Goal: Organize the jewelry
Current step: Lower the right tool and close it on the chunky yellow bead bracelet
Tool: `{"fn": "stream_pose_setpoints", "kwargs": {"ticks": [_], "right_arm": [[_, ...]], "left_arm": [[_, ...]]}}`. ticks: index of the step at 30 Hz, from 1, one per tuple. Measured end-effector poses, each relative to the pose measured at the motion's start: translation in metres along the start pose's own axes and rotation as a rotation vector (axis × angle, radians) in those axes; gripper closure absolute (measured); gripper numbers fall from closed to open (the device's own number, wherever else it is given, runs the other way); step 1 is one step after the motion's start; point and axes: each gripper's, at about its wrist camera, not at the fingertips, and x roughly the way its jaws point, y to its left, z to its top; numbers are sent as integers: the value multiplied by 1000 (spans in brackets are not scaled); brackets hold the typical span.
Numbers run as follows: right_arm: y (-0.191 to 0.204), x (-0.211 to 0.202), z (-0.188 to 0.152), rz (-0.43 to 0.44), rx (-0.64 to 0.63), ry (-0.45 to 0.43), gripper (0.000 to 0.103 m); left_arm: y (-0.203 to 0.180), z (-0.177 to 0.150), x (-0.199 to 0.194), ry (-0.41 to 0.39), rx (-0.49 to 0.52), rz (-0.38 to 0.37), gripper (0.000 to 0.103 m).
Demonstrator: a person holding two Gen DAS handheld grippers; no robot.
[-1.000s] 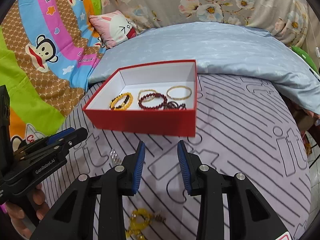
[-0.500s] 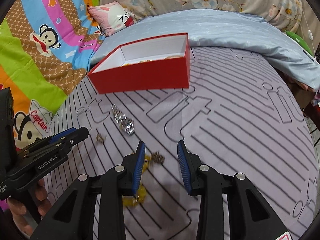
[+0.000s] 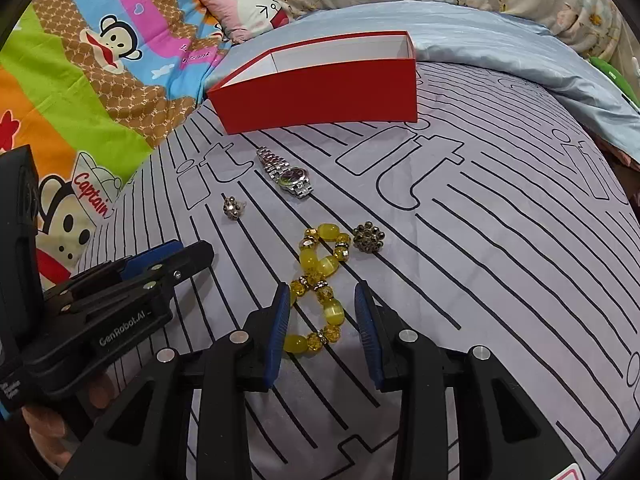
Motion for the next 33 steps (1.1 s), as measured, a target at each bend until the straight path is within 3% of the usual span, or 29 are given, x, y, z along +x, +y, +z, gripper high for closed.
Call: {"fn": "stream_pose_setpoints", "kwargs": {"ticks": [16, 20, 27, 33], "right_arm": [[2, 7, 0, 0, -2, -18, 70], [2, 7, -1, 1, -4, -19, 73], [1, 6, -3, -13, -15, -18, 90], [-9, 4, -4, 19, 28, -14, 93]], "left_arm": [[-3, 0, 2, -3, 13, -16, 64], [-3, 0, 1, -3, 14, -19, 63], [-3, 0, 2, -2, 17, -17, 62], [-3, 1, 2, -2, 18, -17, 62]]}}
